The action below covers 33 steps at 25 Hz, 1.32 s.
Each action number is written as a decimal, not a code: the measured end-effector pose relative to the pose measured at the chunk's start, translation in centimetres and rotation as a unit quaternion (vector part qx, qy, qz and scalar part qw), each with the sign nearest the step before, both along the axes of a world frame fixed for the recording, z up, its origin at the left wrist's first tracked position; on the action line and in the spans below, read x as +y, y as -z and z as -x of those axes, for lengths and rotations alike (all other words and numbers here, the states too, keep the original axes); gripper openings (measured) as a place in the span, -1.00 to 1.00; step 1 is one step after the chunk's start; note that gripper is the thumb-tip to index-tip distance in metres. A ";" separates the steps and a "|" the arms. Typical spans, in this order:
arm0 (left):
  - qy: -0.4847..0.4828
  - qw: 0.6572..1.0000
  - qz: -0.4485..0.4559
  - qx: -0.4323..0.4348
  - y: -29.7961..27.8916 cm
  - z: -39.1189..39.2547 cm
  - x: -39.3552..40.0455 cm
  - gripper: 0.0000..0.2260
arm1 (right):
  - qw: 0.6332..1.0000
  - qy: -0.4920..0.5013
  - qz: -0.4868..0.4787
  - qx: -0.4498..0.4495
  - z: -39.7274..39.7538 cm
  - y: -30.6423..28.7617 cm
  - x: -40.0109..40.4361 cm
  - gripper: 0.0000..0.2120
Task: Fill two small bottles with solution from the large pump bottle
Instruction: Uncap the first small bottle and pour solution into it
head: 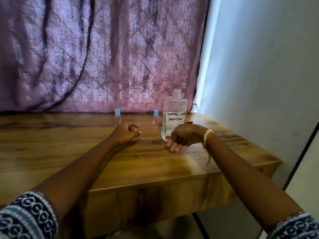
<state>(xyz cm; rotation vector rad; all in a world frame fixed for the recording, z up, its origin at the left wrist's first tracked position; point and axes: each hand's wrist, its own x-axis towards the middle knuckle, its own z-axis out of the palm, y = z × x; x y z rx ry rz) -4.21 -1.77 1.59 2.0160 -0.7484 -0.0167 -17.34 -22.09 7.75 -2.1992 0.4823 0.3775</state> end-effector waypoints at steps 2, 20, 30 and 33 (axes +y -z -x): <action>-0.030 0.999 0.004 -0.012 0.2 -0.7 1.6 -0.83 | 0.997 -0.021 -0.050 -0.052 -1.3 0.9 2.3 -0.80; -0.141 0.988 0.053 0.034 2.2 -6.2 7.0 -0.88 | 0.862 0.327 0.248 -0.296 -18.0 5.3 6.9 -0.16; -0.107 0.989 0.097 0.037 1.9 -5.1 6.3 -0.89 | 0.917 0.108 0.020 -0.383 -17.4 6.8 7.8 -0.66; -0.070 0.985 0.144 0.064 1.6 -4.6 6.1 -0.86 | 0.921 -0.006 -0.035 -0.389 -16.0 7.2 9.4 -0.64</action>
